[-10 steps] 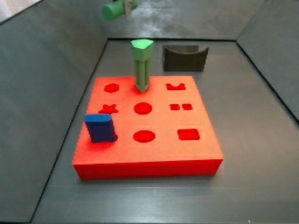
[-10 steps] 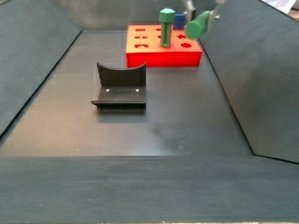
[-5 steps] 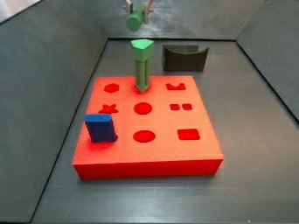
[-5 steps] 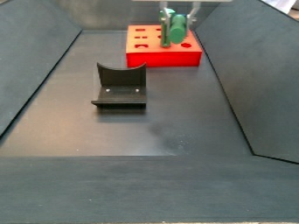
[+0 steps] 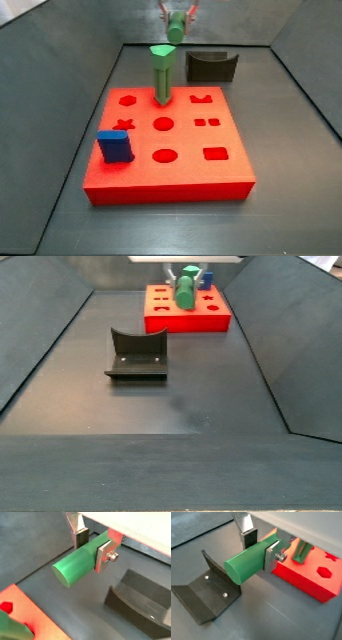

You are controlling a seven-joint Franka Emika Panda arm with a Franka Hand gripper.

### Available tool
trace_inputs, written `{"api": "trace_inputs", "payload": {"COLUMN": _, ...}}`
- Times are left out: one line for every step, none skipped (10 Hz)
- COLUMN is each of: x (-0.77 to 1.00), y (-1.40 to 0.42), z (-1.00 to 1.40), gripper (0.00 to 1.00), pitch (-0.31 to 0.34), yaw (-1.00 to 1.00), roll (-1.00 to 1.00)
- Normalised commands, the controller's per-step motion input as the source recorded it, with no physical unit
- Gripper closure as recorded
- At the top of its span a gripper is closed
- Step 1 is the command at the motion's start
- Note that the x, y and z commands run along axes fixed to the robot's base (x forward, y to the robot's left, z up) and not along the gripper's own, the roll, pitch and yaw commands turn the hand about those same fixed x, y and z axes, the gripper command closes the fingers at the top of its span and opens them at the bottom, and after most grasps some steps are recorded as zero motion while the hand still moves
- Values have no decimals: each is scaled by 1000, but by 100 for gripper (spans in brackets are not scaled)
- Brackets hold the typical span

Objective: Pick up the round object. Move up. Place the round object on the fixture. Regrasp the round object. Move to above the board. Insert the round object.
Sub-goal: Place the round object on the fixture.

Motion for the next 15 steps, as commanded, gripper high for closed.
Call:
{"api": "trace_inputs", "payload": {"x": 1000, "y": 543, "z": 476, "gripper": 100, "pitch": -138, "yaw": 101, "roll": -1000}}
{"api": "trace_inputs", "payload": {"x": 1000, "y": 599, "z": 526, "gripper": 100, "pitch": -133, "yaw": 98, "roll": -1000}}
{"api": "trace_inputs", "payload": {"x": 1000, "y": 584, "z": 467, "gripper": 100, "pitch": -101, "yaw": 75, "roll": -1000}}
{"api": "trace_inputs", "payload": {"x": 906, "y": 403, "z": 290, "gripper": 100, "pitch": -73, "yaw": 69, "roll": -1000}}
{"api": "trace_inputs", "payload": {"x": 833, "y": 289, "z": 206, "gripper": 100, "pitch": -61, "yaw": 67, "roll": -1000}}
{"api": "trace_inputs", "payload": {"x": 692, "y": 138, "z": 67, "gripper": 100, "pitch": -20, "yaw": 59, "roll": -1000}}
{"api": "trace_inputs", "payload": {"x": 643, "y": 100, "z": 32, "gripper": 100, "pitch": -3, "yaw": 53, "roll": -1000}}
{"api": "trace_inputs", "payload": {"x": 545, "y": 67, "z": 9, "gripper": 100, "pitch": 29, "yaw": 40, "roll": -1000}}
{"api": "trace_inputs", "payload": {"x": 465, "y": 61, "z": 1, "gripper": 100, "pitch": 57, "yaw": 27, "roll": -1000}}
{"api": "trace_inputs", "payload": {"x": 357, "y": 53, "z": -8, "gripper": 100, "pitch": 92, "yaw": 0, "roll": -1000}}
{"api": "trace_inputs", "payload": {"x": 303, "y": 52, "z": -12, "gripper": 100, "pitch": 101, "yaw": -15, "roll": -918}}
{"api": "trace_inputs", "payload": {"x": 172, "y": 49, "z": -15, "gripper": 100, "pitch": 107, "yaw": -53, "roll": -644}}
{"api": "trace_inputs", "payload": {"x": 119, "y": 49, "z": -19, "gripper": 100, "pitch": 108, "yaw": -69, "roll": -532}}
{"api": "trace_inputs", "payload": {"x": 51, "y": 47, "z": -12, "gripper": 100, "pitch": 82, "yaw": -87, "roll": -309}}
{"api": "trace_inputs", "payload": {"x": 119, "y": 130, "z": -1000, "gripper": 100, "pitch": 313, "yaw": -102, "roll": -1000}}
